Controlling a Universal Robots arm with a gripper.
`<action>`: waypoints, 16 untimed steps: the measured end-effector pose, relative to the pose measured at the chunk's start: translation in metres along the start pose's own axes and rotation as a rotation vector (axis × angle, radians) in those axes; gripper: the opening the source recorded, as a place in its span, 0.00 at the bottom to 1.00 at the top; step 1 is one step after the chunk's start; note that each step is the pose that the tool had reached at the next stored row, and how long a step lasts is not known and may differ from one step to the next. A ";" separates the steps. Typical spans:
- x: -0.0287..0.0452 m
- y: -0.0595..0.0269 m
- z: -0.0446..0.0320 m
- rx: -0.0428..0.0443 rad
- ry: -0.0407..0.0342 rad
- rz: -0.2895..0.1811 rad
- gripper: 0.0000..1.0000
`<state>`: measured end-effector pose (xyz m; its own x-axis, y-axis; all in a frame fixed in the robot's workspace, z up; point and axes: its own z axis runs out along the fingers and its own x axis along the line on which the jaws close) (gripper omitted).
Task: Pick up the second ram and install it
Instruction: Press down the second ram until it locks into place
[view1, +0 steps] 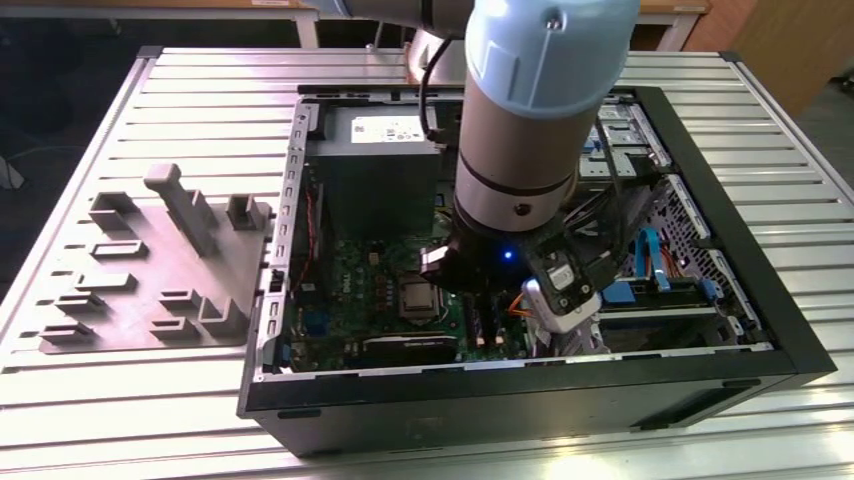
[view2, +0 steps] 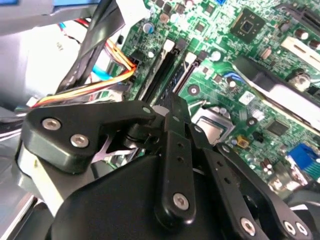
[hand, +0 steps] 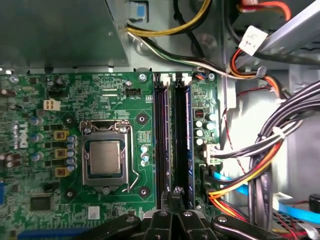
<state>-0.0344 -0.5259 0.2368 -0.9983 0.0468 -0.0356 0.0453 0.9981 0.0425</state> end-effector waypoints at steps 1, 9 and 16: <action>-0.0001 0.0001 -0.0017 0.0001 0.0001 0.000 0.10; -0.0001 0.0018 -0.0026 -0.0023 0.0002 0.000 0.10; 0.0010 0.0232 -0.0008 -0.0028 0.0001 0.000 0.10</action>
<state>-0.0344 -0.5027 0.2385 -0.9983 0.0469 -0.0355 0.0453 0.9979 0.0453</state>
